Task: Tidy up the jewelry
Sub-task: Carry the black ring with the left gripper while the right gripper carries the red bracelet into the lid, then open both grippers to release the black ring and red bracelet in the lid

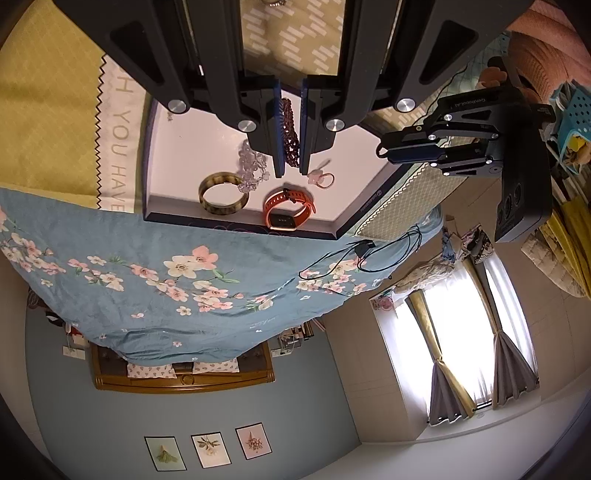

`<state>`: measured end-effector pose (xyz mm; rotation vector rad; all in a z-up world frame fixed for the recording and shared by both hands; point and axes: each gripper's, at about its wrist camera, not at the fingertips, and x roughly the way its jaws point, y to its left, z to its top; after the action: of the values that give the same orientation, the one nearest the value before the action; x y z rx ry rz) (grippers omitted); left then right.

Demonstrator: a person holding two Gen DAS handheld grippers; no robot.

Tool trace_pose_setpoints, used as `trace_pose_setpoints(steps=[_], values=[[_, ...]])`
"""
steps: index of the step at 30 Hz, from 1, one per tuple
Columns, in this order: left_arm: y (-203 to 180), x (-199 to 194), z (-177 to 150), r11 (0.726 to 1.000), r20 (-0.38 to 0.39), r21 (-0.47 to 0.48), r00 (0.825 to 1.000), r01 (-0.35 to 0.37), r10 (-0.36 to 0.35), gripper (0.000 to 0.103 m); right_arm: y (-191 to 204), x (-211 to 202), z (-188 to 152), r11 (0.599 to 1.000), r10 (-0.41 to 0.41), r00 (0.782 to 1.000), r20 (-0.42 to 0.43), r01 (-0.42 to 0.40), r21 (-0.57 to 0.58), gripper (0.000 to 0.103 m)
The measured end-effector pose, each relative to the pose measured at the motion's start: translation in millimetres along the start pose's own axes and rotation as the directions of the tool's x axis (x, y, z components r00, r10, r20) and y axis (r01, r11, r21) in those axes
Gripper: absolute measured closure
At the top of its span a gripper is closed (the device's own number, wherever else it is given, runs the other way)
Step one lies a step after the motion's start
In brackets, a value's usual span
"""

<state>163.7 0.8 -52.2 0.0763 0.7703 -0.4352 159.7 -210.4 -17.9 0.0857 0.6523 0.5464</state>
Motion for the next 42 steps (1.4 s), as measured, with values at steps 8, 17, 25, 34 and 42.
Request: trace_pose_setpoints(steps=[8, 17, 25, 34, 42], values=[[4.6, 12.5, 9.8, 1.0, -0.007, -0.011, 1.0, -0.005, 0.005, 0.081, -3.5, 16.5, 6.0, 1.0, 0.003, 1.0, -0.013, -0.003, 0.02, 0.097], [3.1, 25.9, 16.5, 1.0, -0.017, -0.005, 1.0, -0.013, 0.013, 0.081, -9.4, 31.3, 8.3, 0.999, 0.01, 1.0, -0.025, -0.009, 0.054, 0.097], [6.7, 38.3, 21.4, 1.0, -0.035, -0.007, 0.999, -0.021, 0.021, 0.081, -17.1, 45.0, 9.5, 0.995, 0.011, 0.999, -0.042, -0.007, 0.097, 0.097], [8.6, 47.4, 25.9, 1.0, -0.049, -0.007, 0.998, -0.028, 0.027, 0.081, -15.5, 55.1, 11.9, 0.993, 0.023, 0.999, -0.046, -0.018, 0.112, 0.097], [11.3, 60.4, 26.2, 0.999, -0.078, -0.011, 0.996, -0.033, 0.032, 0.081, -26.7, 65.5, 4.2, 0.989, 0.005, 0.997, -0.077, 0.007, 0.145, 0.097]])
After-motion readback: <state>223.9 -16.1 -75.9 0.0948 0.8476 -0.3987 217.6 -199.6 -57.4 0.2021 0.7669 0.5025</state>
